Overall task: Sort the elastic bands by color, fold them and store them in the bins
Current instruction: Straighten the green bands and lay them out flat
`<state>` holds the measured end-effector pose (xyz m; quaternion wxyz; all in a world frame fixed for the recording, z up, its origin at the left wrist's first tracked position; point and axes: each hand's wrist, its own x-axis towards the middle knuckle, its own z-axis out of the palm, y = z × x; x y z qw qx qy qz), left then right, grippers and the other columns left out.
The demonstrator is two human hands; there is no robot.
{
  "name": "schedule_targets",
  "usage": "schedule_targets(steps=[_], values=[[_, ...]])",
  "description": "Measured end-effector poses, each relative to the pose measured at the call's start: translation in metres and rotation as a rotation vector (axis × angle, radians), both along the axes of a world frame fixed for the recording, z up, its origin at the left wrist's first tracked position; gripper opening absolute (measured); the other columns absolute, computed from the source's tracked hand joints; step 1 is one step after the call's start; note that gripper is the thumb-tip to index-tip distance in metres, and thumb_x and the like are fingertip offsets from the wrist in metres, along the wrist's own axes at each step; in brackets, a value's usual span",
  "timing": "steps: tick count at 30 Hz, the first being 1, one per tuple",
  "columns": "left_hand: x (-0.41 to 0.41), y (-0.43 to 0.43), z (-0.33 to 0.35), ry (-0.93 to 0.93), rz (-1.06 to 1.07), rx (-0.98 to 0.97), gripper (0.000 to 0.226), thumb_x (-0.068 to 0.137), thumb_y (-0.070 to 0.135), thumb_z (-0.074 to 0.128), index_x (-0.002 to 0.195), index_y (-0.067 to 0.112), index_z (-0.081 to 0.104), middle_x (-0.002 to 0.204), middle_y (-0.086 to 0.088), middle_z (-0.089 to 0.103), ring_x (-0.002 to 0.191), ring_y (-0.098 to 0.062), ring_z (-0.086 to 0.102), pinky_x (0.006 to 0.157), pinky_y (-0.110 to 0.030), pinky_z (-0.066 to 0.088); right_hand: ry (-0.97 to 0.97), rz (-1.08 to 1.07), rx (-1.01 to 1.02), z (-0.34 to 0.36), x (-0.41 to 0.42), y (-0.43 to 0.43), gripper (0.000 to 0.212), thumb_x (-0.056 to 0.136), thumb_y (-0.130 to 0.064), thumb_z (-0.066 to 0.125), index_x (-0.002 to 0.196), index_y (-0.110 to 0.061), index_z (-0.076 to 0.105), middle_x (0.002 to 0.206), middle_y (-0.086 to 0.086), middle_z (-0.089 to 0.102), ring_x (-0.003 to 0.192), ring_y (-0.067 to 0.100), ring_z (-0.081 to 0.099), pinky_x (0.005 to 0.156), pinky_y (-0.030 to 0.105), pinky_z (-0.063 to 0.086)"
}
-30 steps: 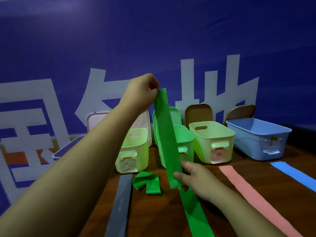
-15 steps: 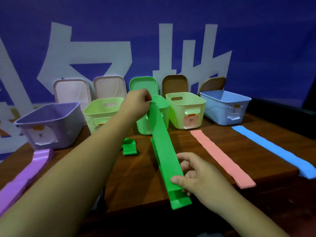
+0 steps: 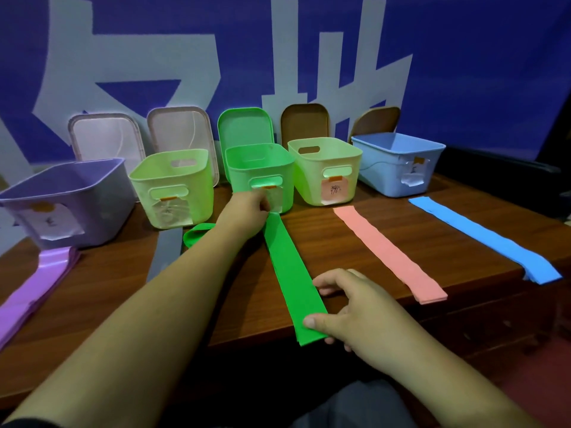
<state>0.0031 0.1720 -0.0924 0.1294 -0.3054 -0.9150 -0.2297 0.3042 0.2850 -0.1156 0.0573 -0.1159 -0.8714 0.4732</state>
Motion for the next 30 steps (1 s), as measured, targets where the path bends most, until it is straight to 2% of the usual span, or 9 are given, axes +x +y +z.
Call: schedule_targets(steps=[8,19,21,23,25,30], values=[[-0.009,0.010,-0.010,-0.006,0.006,-0.080,0.011,0.092,0.012,0.070,0.097,0.021,0.074,0.100,-0.003,0.070,0.095,-0.025,0.065,0.084,-0.038,0.057,-0.017,0.010,0.091,0.002,-0.002,-0.003,0.051,0.090,-0.038,0.085,0.136,-0.036,0.062,0.122,-0.021,0.055,0.073,0.003,0.076,0.057,0.015,0.053],[-0.013,0.015,-0.015,0.004,0.048,-0.143,0.013,0.094,0.009,0.064,0.103,0.015,0.071,0.099,-0.007,0.068,0.093,-0.029,0.065,0.081,-0.039,0.057,-0.066,0.057,0.253,0.007,-0.002,-0.003,0.052,0.091,-0.044,0.082,0.138,-0.040,0.060,0.130,-0.024,0.050,0.068,0.001,0.073,0.061,0.017,0.058],[-0.012,0.016,-0.014,0.006,0.052,-0.174,0.012,0.094,0.010,0.063,0.102,0.016,0.069,0.099,-0.008,0.067,0.092,-0.030,0.064,0.079,-0.040,0.058,-0.079,0.086,0.305,0.010,-0.003,-0.001,0.053,0.090,-0.047,0.082,0.137,-0.041,0.060,0.133,-0.025,0.050,0.076,0.000,0.067,0.068,0.017,0.059],[-0.010,0.016,-0.010,0.011,0.055,-0.207,0.010,0.094,0.011,0.064,0.102,0.014,0.069,0.098,-0.009,0.067,0.089,-0.029,0.064,0.077,-0.040,0.058,-0.069,0.106,0.351,0.012,-0.005,0.002,0.052,0.089,-0.053,0.080,0.136,-0.041,0.061,0.133,-0.025,0.051,0.102,-0.003,0.061,0.085,0.020,0.059],[-0.007,0.015,-0.004,0.005,0.052,-0.238,0.008,0.095,0.015,0.066,0.101,0.011,0.068,0.094,-0.008,0.066,0.085,-0.028,0.063,0.074,-0.038,0.056,-0.028,0.095,0.360,0.015,-0.009,0.005,0.046,0.091,-0.057,0.076,0.131,-0.039,0.066,0.124,-0.024,0.056,0.111,-0.002,0.059,0.095,0.023,0.055],[-0.004,-0.003,0.023,-0.043,0.031,-0.241,0.012,0.096,0.023,0.070,0.100,0.012,0.072,0.089,-0.004,0.067,0.079,-0.018,0.063,0.066,-0.030,0.049,0.060,0.065,0.326,0.023,-0.035,0.010,0.019,0.096,-0.052,0.071,0.106,-0.036,0.075,0.105,-0.017,0.069,0.095,-0.002,0.065,0.087,0.030,0.058]])
